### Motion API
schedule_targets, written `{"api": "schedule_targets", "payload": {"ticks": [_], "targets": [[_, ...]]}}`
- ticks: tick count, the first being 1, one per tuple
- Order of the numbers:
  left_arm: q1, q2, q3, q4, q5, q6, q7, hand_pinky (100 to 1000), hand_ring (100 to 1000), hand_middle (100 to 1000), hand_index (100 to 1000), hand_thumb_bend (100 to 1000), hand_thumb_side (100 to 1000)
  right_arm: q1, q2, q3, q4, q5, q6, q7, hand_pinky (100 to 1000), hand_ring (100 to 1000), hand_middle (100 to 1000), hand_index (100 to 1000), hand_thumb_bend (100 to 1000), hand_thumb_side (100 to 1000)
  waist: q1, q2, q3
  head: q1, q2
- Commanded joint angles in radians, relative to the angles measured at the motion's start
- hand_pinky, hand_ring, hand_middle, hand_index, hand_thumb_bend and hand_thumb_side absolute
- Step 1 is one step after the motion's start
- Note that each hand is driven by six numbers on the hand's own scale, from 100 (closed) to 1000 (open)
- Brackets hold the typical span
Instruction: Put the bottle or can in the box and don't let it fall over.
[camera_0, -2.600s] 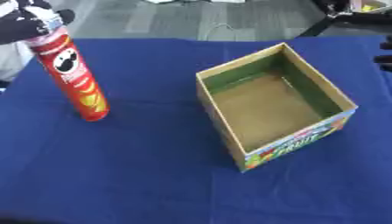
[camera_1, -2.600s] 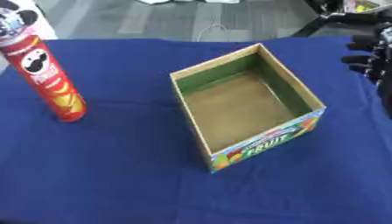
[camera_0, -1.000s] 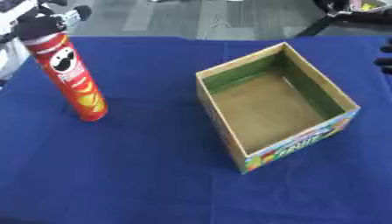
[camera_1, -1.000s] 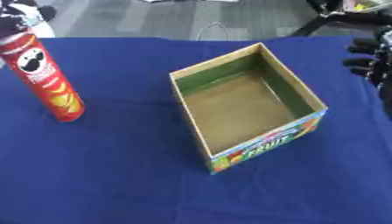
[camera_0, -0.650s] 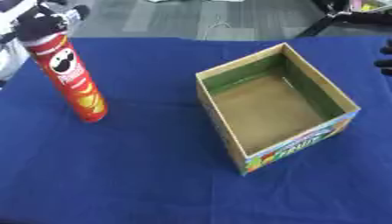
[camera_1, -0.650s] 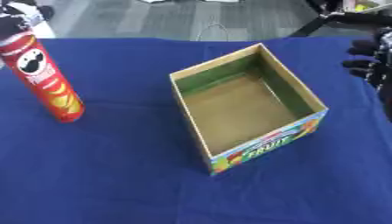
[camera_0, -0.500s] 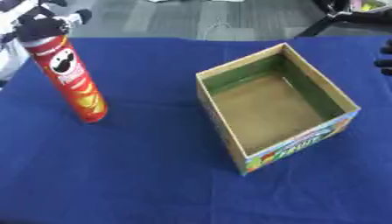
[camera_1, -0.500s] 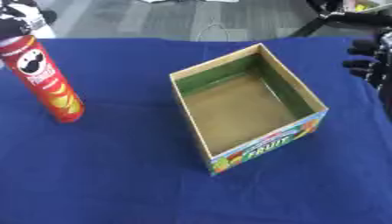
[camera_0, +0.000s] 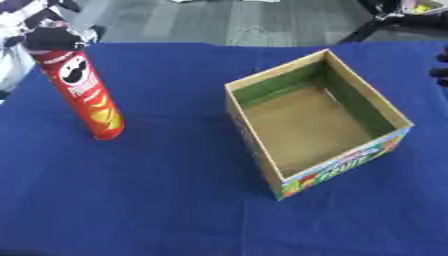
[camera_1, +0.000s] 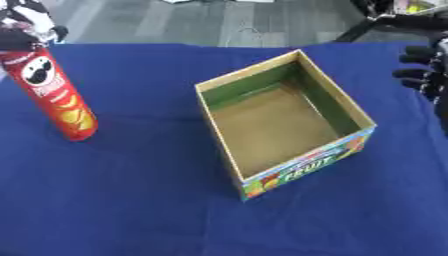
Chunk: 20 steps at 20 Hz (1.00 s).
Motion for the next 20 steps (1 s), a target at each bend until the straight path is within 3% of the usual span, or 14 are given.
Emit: {"api": "schedule_targets", "payload": {"ticks": [1,3,4,6,12,20], "targets": [[-0.014,0.015,0.003,-0.004,0.004,-0.001,-0.023,672,844,908,871,355,513,-0.015,-0.021,-0.008,-0.014,0.005,-0.002,-0.003,878,761,768,805,100,979,-0.001,-0.016,-0.001,0.003,-0.006],[-0.015,0.016,0.005,-0.004,0.008,0.0,-0.029,686,851,909,873,362,600,-0.016,-0.021,-0.008,-0.014,0.005,-0.002,-0.003,878,761,768,805,100,979,-0.001,-0.016,0.0,0.003,-0.006],[-0.017,0.016,0.01,-0.005,0.009,0.003,-0.024,730,862,910,875,389,694,-0.016,-0.021,-0.009,-0.014,0.005,-0.002,-0.003,878,761,768,805,100,979,-0.001,-0.016,0.0,0.003,-0.006],[-0.019,0.017,0.014,-0.01,0.0,0.01,-0.002,794,870,912,879,444,736,-0.016,-0.022,-0.008,-0.014,0.005,-0.002,-0.002,878,761,767,805,100,981,0.0,-0.016,0.0,0.003,-0.007],[-0.025,0.012,0.016,-0.023,-0.023,0.012,0.033,804,874,915,877,469,740,-0.017,-0.021,-0.008,-0.013,0.005,-0.002,0.0,878,761,767,805,100,980,0.001,-0.017,-0.001,0.004,-0.007],[-0.039,-0.001,0.004,-0.04,-0.018,0.014,0.037,769,870,915,872,434,731,-0.019,-0.021,-0.008,-0.01,0.005,-0.002,0.001,878,761,767,805,100,979,0.002,-0.017,-0.001,0.007,-0.004]]}}
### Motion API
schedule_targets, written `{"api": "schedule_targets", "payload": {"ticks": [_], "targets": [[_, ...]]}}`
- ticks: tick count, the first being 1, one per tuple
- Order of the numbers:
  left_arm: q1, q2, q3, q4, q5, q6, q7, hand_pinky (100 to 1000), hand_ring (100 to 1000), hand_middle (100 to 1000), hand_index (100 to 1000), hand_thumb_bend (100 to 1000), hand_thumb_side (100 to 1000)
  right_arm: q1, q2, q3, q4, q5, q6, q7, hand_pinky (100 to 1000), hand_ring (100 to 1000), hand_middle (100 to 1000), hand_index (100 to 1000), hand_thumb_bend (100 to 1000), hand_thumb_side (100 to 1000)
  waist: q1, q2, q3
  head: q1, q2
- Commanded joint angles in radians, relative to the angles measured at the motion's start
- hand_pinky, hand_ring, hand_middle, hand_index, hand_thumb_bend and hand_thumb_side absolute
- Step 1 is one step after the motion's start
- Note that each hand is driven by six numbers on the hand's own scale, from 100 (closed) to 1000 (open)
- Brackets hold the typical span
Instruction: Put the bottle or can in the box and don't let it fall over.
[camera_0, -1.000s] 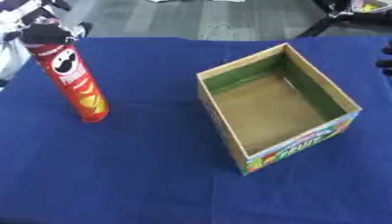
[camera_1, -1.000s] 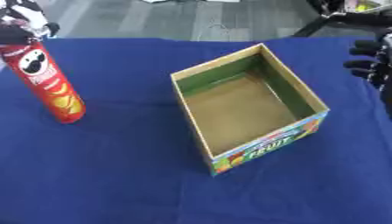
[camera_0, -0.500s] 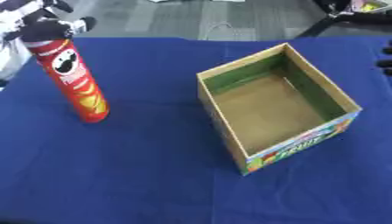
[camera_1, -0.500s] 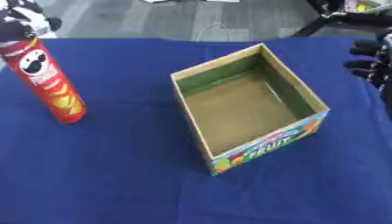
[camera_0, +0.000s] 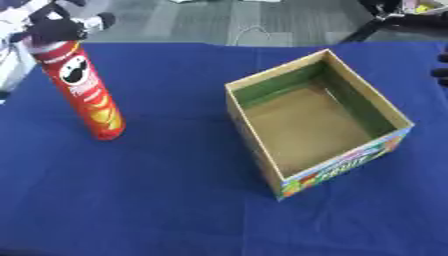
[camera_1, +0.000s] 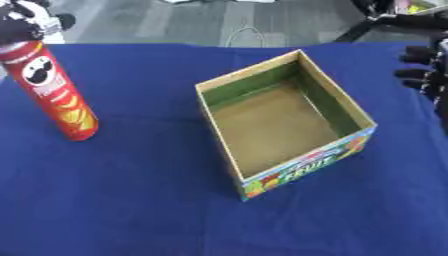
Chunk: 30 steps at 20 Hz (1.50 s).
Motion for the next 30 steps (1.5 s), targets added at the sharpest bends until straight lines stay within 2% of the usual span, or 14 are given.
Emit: {"api": "schedule_targets", "payload": {"ticks": [1,13,30], "targets": [[-0.025,0.017,0.002,-0.016,0.002,0.002,0.002,763,869,914,872,434,732,-0.018,-0.02,-0.008,-0.01,0.005,-0.002,0.001,878,761,767,805,100,979,-0.001,-0.016,0.0,0.003,-0.004],[-0.019,0.023,-0.005,-0.037,-0.007,0.009,-0.016,770,872,915,871,430,730,-0.017,-0.02,-0.008,-0.009,0.005,-0.002,0.003,879,761,767,805,100,978,-0.002,-0.019,0.002,0.004,-0.003],[0.026,0.078,0.029,-0.056,0.014,0.018,0.0,827,890,926,877,473,745,-0.012,-0.024,-0.011,-0.012,0.002,-0.004,0.0,879,761,767,806,100,977,-0.004,-0.027,0.014,-0.001,0.003]]}}
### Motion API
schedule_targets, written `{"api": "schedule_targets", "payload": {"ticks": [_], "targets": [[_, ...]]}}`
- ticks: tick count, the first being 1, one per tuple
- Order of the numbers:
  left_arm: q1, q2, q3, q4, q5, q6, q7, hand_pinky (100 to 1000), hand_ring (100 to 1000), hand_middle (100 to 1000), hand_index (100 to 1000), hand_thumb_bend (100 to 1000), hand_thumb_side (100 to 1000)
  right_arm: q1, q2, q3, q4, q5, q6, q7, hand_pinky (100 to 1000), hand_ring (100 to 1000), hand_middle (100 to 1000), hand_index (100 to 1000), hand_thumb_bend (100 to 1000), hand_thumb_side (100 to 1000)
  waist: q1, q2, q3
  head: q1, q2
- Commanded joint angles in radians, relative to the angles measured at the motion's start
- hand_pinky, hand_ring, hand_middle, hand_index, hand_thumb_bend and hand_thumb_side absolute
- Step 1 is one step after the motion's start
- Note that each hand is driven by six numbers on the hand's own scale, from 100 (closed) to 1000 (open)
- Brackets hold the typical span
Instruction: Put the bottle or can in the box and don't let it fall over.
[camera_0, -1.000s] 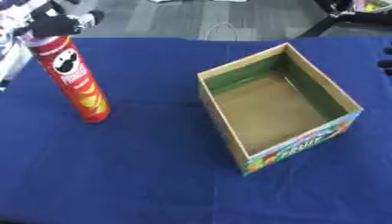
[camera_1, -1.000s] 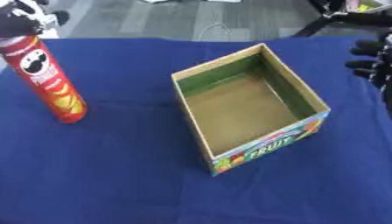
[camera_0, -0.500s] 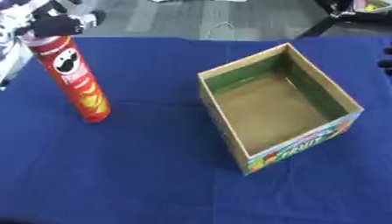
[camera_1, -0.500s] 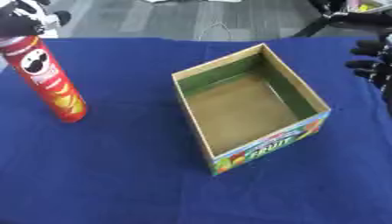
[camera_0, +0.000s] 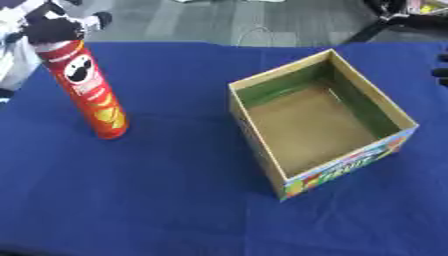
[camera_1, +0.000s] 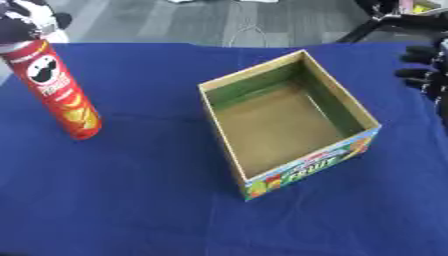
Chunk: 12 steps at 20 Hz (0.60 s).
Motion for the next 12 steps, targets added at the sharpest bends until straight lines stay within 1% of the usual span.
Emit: {"api": "schedule_targets", "payload": {"ticks": [1,10,11,12], "targets": [[-0.008,0.048,0.02,-0.018,0.008,0.003,0.003,827,890,926,877,473,746,-0.013,-0.024,-0.011,-0.012,0.002,-0.002,-0.002,879,761,767,806,100,977,-0.001,-0.027,0.003,-0.001,0.001],[0.003,0.056,0.025,-0.009,0.003,0.003,-0.001,844,896,933,878,483,750,-0.012,-0.024,-0.011,-0.013,0.001,-0.002,-0.002,879,761,767,806,100,977,-0.003,-0.029,0.005,-0.001,-0.004],[0.003,0.056,0.025,-0.006,0.002,0.002,-0.002,844,896,933,879,507,723,-0.012,-0.023,-0.011,-0.013,0.001,-0.003,-0.002,879,761,767,806,100,982,-0.004,-0.029,0.004,0.0,-0.005],[0.003,0.054,0.023,-0.004,0.001,0.001,-0.005,845,897,934,879,488,750,-0.012,-0.023,-0.011,-0.013,0.001,-0.003,-0.002,879,761,767,806,100,977,-0.004,-0.029,0.004,0.0,-0.006]]}}
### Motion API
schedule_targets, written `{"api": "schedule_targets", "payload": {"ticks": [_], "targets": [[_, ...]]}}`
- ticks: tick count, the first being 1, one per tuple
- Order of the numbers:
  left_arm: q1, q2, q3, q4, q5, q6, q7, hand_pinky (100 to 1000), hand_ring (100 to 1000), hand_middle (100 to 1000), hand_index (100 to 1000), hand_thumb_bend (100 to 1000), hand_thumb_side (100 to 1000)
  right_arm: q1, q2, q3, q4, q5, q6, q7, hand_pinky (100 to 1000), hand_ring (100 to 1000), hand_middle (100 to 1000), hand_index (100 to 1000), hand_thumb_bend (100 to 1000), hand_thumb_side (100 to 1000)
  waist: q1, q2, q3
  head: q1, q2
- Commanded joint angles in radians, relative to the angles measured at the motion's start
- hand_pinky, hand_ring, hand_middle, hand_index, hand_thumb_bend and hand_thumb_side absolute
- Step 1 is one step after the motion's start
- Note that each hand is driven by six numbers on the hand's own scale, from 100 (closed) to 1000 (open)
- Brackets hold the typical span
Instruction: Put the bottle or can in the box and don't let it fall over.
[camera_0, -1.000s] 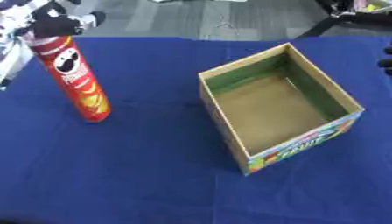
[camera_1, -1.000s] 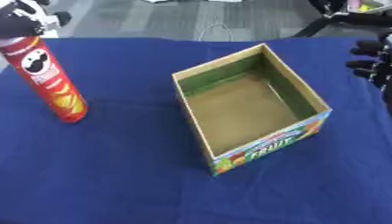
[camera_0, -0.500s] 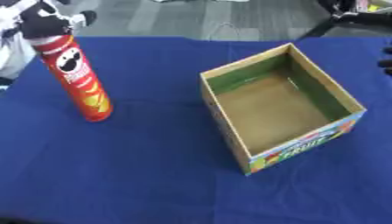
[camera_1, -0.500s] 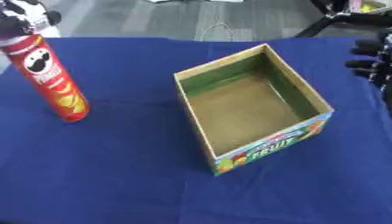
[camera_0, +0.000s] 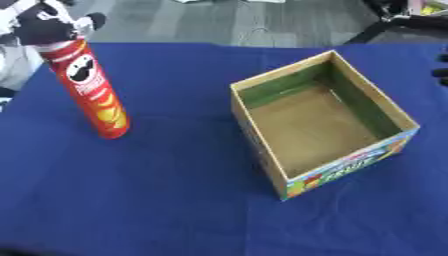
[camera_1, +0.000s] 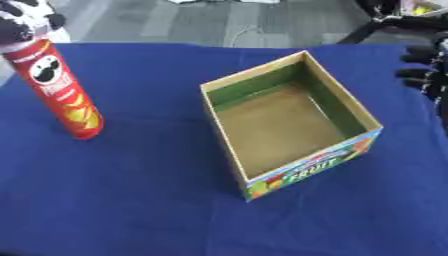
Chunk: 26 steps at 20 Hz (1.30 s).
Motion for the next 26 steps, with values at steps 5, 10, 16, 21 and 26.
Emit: {"api": "schedule_targets", "payload": {"ticks": [5,10,16,21,26], "targets": [[-0.011,0.037,0.012,0.004,-0.008,-0.005,-0.02,845,897,936,878,491,750,-0.012,-0.024,-0.011,-0.014,0.001,-0.002,-0.003,879,761,767,806,100,977,-0.004,-0.025,-0.002,0.001,-0.007],[-0.007,0.039,0.011,0.008,-0.021,-0.004,-0.029,848,898,936,878,493,751,-0.012,-0.025,-0.011,-0.014,0.001,-0.002,-0.003,879,761,767,806,100,978,-0.002,-0.022,-0.002,0.0,-0.006],[-0.009,0.034,0.009,0.007,-0.021,-0.006,-0.039,796,890,937,877,480,738,-0.014,-0.024,-0.01,-0.015,0.001,-0.002,-0.002,879,761,767,806,100,979,-0.004,-0.021,-0.002,0.0,-0.009],[-0.015,0.028,0.006,0.012,-0.019,-0.004,-0.037,723,871,938,875,469,690,-0.014,-0.024,-0.01,-0.016,0.001,-0.002,-0.002,879,761,768,806,100,978,-0.005,-0.02,-0.004,0.003,-0.01],[-0.018,0.025,0.002,0.019,-0.028,-0.002,-0.045,679,849,935,871,466,647,-0.014,-0.025,-0.01,-0.017,0.001,-0.002,-0.002,879,762,768,806,100,978,-0.005,-0.019,-0.003,0.006,-0.013]]}}
